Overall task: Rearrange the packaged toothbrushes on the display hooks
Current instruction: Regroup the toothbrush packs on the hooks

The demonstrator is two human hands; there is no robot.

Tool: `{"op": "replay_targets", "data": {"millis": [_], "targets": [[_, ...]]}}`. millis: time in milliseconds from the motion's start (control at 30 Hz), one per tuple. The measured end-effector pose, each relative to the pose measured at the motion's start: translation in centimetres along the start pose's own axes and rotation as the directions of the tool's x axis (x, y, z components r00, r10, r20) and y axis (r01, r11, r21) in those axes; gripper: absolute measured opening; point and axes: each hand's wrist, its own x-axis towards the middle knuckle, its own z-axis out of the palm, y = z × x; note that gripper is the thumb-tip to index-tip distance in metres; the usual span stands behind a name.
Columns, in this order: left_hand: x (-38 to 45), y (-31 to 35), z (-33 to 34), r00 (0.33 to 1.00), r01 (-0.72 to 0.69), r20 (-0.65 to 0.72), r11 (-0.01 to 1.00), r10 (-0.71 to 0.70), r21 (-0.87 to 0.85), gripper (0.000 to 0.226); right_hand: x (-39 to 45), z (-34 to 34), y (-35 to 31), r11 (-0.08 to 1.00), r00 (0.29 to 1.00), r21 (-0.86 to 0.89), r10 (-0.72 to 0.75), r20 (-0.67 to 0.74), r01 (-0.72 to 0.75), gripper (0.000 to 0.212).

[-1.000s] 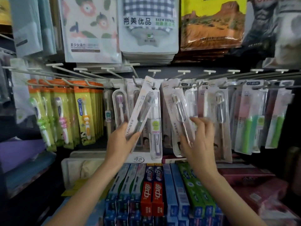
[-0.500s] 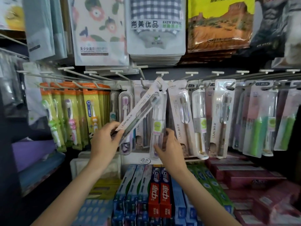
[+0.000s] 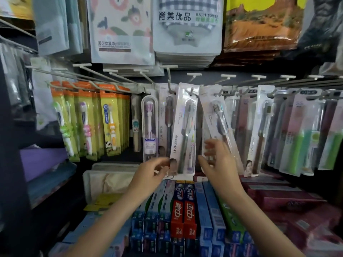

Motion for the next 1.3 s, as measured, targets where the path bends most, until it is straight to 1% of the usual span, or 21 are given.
{"op": "replay_targets", "data": {"millis": [67, 133, 200, 233, 267, 300, 333, 400, 467, 533, 567, 667, 733, 800, 867, 933, 1000, 1100, 1167, 1233, 1300], "targets": [[0.0, -0.4, -0.5, 0.990, -0.008, -0.140, 0.999, 0.013, 0.035, 0.033, 0.8, 0.1, -0.4, 0.998, 0.998, -0.039, -0.042, -0.043, 0.041, 0.043], [0.4, -0.3, -1.3, 0.956, -0.027, -0.290, 0.997, 0.047, 0.071, 0.035, 1.6, 0.2, -1.1, 0.995, 0.993, -0.074, -0.080, -0.089, 0.073, 0.046], [1.3, -0.3, -1.8, 0.920, -0.038, -0.381, 0.989, 0.091, 0.144, 0.040, 2.2, 0.6, -2.2, 0.974, 0.974, -0.149, -0.191, -0.119, 0.173, 0.042], [1.8, -0.4, -2.0, 0.908, -0.020, -0.408, 0.982, 0.096, 0.188, 0.047, 2.4, 1.0, -2.8, 0.949, 0.959, -0.200, -0.266, -0.095, 0.244, 0.038], [2.3, -0.5, -1.9, 0.902, 0.013, -0.424, 0.978, 0.079, 0.210, 0.055, 2.6, 1.4, -3.3, 0.920, 0.942, -0.232, -0.333, -0.041, 0.315, 0.035], [2.8, -0.6, -1.8, 0.903, 0.058, -0.429, 0.980, 0.030, 0.192, 0.064, 2.8, 2.1, -3.6, 0.898, 0.926, -0.232, -0.375, 0.040, 0.373, 0.034], [3.3, -0.8, -1.6, 0.905, 0.110, -0.424, 0.984, -0.040, 0.140, 0.071, 3.0, 2.8, -4.0, 0.896, 0.917, -0.199, -0.380, 0.120, 0.398, 0.035], [4.2, -1.3, -1.0, 0.901, 0.206, -0.394, 0.978, -0.180, 0.024, 0.078, 3.2, 4.4, -4.5, 0.932, 0.920, -0.103, -0.317, 0.229, 0.347, 0.043], [4.8, -2.1, -0.6, 0.904, 0.244, -0.360, 0.970, -0.231, -0.008, 0.067, 3.4, 5.9, -4.1, 0.969, 0.944, -0.097, -0.195, 0.267, 0.227, 0.049], [5.0, -2.8, -0.8, 0.913, 0.238, -0.346, 0.971, -0.215, 0.024, 0.049, 3.5, 7.1, -3.2, 0.984, 0.958, -0.141, -0.062, 0.282, 0.105, 0.054], [4.9, -3.0, -1.0, 0.917, 0.230, -0.345, 0.972, -0.201, 0.043, 0.045, 3.5, 7.5, -2.8, 0.987, 0.962, -0.146, -0.018, 0.274, 0.060, 0.057], [4.7, -3.8, -1.9, 0.922, 0.211, -0.344, 0.975, -0.175, 0.069, 0.043, 3.7, 8.4, -2.2, 0.995, 0.981, -0.093, 0.046, 0.189, -0.028, 0.069], [4.7, -4.2, -2.6, 0.923, 0.201, -0.351, 0.975, -0.156, 0.097, 0.046, 4.1, 9.2, -2.1, 0.993, 0.988, -0.096, 0.084, 0.133, -0.071, 0.075], [4.7, -4.5, -3.3, 0.927, 0.200, -0.346, 0.970, -0.141, 0.139, 0.051, 4.6, 10.1, -2.0, 0.986, 0.981, -0.104, 0.142, 0.133, -0.128, 0.078], [4.7, -4.6, -3.9, 0.936, 0.197, -0.324, 0.969, -0.140, 0.149, 0.054, 5.1, 10.7, -1.9, 0.982, 0.974, -0.082, 0.181, 0.135, -0.171, 0.072], [4.8, -4.5, -4.1, 0.941, 0.191, -0.310, 0.971, -0.138, 0.146, 0.054, 5.5, 10.9, -2.0, 0.977, 0.971, -0.024, 0.212, 0.108, -0.211, 0.058], [4.8, -4.6, -4.2, 0.943, 0.179, -0.306, 0.973, -0.129, 0.143, 0.052, 5.5, 10.8, -2.2, 0.974, 0.966, -0.011, 0.227, 0.120, -0.228, 0.049], [4.8, -4.9, -4.1, 0.943, 0.174, -0.308, 0.975, -0.125, 0.137, 0.054, 4.9, 10.2, -2.5, 0.980, 0.972, -0.014, 0.201, 0.125, -0.201, 0.047], [4.8, -5.2, -4.1, 0.943, 0.171, -0.308, 0.976, -0.123, 0.132, 0.058, 4.2, 9.8, -3.1, 0.977, 0.973, 0.055, 0.199, 0.121, -0.207, 0.048], [4.8, -5.5, -4.0, 0.949, 0.151, -0.295, 0.982, -0.112, 0.114, 0.058, 3.8, 9.9, -4.1, 0.967, 0.969, 0.133, 0.199, 0.148, -0.219, 0.043], [4.8, -5.5, -4.1, 0.957, 0.115, -0.274, 0.992, -0.098, 0.044, 0.055, 3.7, 10.5, -5.1, 0.955, 0.960, 0.171, 0.211, 0.186, -0.243, 0.040]]}}
